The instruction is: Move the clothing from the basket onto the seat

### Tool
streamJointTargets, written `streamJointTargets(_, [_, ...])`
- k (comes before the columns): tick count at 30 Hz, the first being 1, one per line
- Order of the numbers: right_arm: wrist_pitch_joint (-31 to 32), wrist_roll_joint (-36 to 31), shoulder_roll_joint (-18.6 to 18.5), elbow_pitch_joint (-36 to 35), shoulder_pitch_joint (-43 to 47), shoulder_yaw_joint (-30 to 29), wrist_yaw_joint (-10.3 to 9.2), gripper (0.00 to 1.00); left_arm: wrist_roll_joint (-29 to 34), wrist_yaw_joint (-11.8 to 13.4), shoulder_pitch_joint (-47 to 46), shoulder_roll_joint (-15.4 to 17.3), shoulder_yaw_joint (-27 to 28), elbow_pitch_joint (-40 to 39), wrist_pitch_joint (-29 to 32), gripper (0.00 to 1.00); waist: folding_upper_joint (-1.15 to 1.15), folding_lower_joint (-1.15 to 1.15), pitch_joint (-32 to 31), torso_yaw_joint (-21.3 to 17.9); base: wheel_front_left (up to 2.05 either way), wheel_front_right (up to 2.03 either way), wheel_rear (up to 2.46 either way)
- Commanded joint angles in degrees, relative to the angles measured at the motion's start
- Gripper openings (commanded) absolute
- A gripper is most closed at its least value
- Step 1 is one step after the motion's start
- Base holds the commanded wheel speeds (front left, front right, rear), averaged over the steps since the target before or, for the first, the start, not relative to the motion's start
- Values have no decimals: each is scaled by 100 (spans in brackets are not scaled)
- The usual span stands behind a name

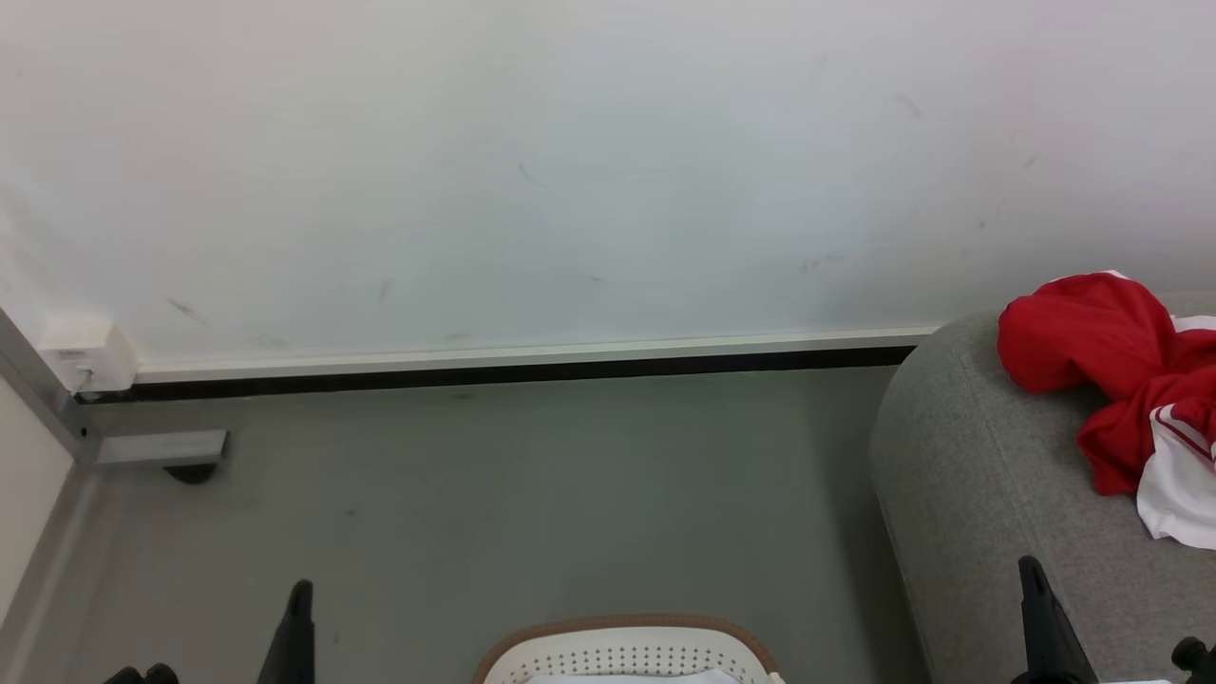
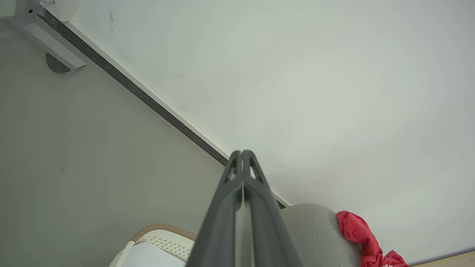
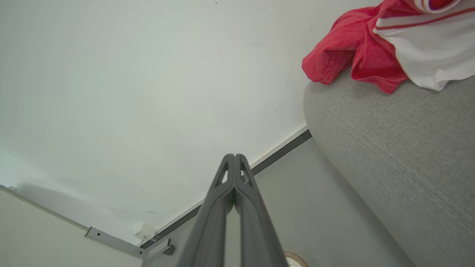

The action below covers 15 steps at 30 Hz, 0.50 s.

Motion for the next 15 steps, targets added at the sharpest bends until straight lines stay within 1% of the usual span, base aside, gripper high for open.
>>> streamJointTargets(1, [25,193,-64,-38,-172,-41,-4,0,-204,-41,-137,13,46,-49,42,0,0,0,2,2,0,0,0])
streamJointTargets(15, [269,1104,-70,-19,-281,-200,-6,0,-1117,-61,-288,-22,136,-3,305,0,0,0,27,19,0,0,0])
